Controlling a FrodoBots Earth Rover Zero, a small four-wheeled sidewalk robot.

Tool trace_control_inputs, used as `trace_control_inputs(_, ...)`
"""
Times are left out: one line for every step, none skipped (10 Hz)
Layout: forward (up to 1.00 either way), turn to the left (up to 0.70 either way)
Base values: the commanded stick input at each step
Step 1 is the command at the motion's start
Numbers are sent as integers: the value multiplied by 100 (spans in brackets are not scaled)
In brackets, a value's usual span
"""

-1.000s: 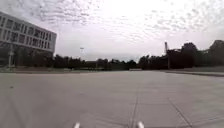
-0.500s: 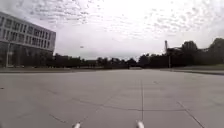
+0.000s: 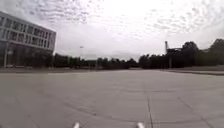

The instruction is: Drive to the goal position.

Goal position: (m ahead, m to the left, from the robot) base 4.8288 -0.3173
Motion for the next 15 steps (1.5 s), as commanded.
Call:
trace_control_inputs(70,0)
trace_control_inputs(70,0)
trace_control_inputs(70,0)
trace_control_inputs(70,0)
trace_control_inputs(70,0)
trace_control_inputs(70,-2)
trace_control_inputs(70,-5)
trace_control_inputs(70,-14)
trace_control_inputs(70,-14)
trace_control_inputs(70,-14)
trace_control_inputs(70,-1)
trace_control_inputs(70,0)
trace_control_inputs(70,0)
trace_control_inputs(70,0)
trace_control_inputs(70,0)
